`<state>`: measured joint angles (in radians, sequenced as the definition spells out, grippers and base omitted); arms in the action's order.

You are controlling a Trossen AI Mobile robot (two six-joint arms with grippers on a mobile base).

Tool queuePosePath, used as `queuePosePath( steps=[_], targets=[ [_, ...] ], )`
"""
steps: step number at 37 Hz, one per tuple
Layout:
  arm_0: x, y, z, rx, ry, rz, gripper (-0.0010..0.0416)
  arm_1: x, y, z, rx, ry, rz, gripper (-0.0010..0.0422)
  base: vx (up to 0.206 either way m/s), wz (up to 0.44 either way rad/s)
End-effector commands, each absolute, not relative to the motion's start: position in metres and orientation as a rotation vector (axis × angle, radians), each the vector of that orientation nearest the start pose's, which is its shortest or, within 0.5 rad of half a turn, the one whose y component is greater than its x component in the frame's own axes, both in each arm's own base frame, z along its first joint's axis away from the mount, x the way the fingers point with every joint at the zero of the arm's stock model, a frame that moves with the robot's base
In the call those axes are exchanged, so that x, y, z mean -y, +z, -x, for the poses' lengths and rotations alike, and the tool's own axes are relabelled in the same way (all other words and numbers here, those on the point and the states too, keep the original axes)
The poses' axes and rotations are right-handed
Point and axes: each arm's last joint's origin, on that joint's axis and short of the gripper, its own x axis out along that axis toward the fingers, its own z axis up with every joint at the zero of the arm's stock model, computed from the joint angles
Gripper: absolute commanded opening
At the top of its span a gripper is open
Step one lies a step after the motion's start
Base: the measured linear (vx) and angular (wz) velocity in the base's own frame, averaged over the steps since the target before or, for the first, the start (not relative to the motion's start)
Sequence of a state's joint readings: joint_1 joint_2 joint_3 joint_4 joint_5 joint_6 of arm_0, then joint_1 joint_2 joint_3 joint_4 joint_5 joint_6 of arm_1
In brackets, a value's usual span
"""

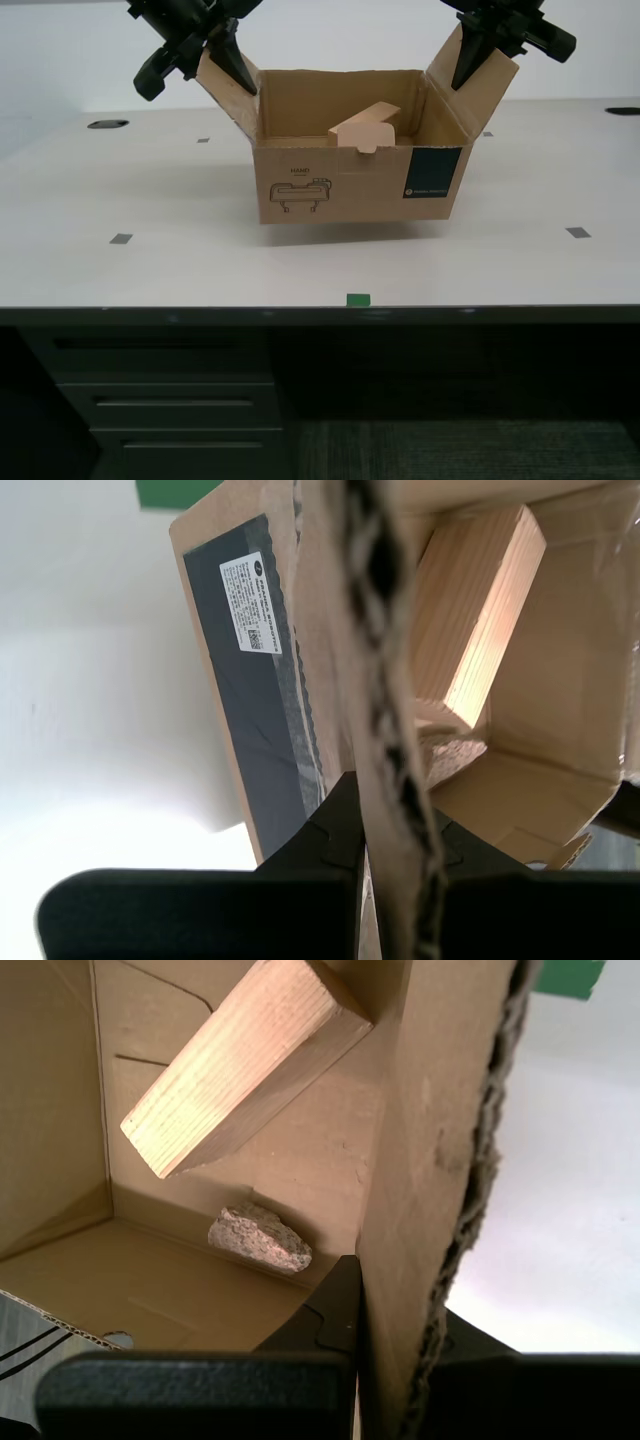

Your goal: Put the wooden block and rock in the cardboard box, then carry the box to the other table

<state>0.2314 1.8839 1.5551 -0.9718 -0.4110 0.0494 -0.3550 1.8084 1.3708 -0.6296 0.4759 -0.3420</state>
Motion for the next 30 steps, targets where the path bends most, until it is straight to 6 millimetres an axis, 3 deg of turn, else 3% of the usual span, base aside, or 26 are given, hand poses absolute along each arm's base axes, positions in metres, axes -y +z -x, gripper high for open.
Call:
queuePosePath(
  steps=[1,30],
  targets=[
    [-0.099,0.242,-0.364,-1.334,0.518,-0.163,-0.0001,0.143,0.229,-0.345,-1.217,-0.571,0.337,-0.0001,-0.076,0.112],
    [-0.115,0.242,-0.359,-1.364,0.506,-0.193,-0.0001,0.141,0.233,-0.342,-1.2,-0.612,0.276,-0.0001,-0.073,0.2]
  ],
)
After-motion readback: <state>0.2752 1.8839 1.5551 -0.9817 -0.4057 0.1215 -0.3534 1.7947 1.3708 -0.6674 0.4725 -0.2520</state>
